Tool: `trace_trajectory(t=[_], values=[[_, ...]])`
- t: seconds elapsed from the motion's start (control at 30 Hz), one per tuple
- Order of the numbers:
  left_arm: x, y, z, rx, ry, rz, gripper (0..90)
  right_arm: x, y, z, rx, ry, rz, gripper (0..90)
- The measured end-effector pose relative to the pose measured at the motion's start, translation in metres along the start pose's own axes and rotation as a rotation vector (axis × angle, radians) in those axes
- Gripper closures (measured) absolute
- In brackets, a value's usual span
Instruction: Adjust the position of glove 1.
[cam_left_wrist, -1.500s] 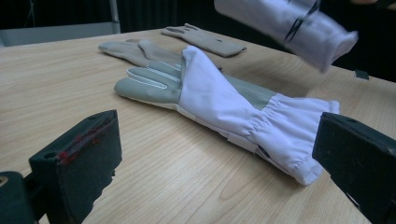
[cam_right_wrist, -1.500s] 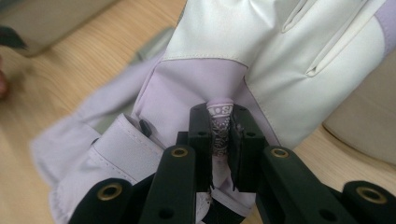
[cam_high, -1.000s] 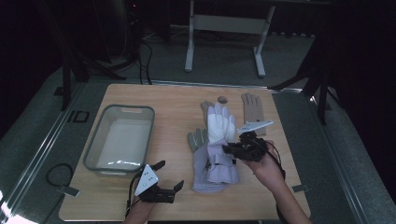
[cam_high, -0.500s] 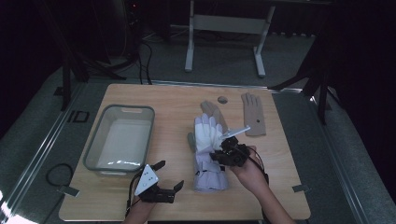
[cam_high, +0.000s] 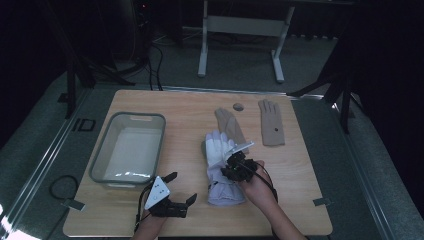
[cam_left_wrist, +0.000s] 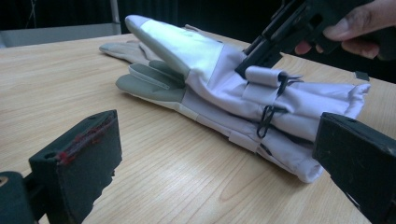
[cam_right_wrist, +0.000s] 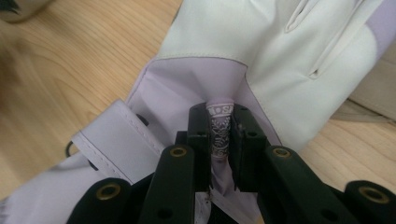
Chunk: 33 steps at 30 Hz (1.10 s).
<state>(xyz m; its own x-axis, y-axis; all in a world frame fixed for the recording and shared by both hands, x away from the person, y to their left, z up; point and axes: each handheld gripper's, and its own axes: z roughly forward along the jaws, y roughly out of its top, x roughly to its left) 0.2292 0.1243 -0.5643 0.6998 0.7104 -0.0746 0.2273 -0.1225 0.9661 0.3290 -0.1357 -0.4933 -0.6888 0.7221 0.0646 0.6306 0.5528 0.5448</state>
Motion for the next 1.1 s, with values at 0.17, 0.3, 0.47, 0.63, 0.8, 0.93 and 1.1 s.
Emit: trace_trajectory(t=[0.17, 0.3, 0.47, 0.63, 0.8, 0.93, 1.1], values=[[0.000, 0.000, 0.000, 0.003, 0.005, -0.001, 1.4, 0.000, -0.003, 0.001, -0.028, 0.011, -0.012, 73.4], [0.000, 0.001, 0.001, 0.017, 0.025, 0.001, 1.4, -0.003, -0.005, -0.004, -0.059, 0.037, -0.023, 57.3], [-0.002, 0.002, 0.001, 0.038, 0.044, 0.016, 1.4, -0.008, -0.009, -0.018, -0.129, 0.067, -0.018, 37.0], [-0.005, 0.008, 0.001, 0.085, 0.067, -0.020, 1.4, -0.024, -0.019, -0.035, -0.222, 0.120, -0.036, 17.4], [-0.008, 0.017, 0.000, 0.120, 0.067, -0.044, 1.4, -0.039, -0.033, -0.036, -0.292, 0.164, -0.110, 15.1], [-0.009, 0.023, 0.001, 0.144, 0.058, -0.059, 1.4, -0.048, -0.043, -0.035, -0.344, 0.164, -0.148, 15.7], [-0.011, 0.026, 0.005, 0.176, 0.018, -0.075, 1.4, -0.055, -0.049, -0.033, -0.335, 0.198, -0.122, 16.1]])
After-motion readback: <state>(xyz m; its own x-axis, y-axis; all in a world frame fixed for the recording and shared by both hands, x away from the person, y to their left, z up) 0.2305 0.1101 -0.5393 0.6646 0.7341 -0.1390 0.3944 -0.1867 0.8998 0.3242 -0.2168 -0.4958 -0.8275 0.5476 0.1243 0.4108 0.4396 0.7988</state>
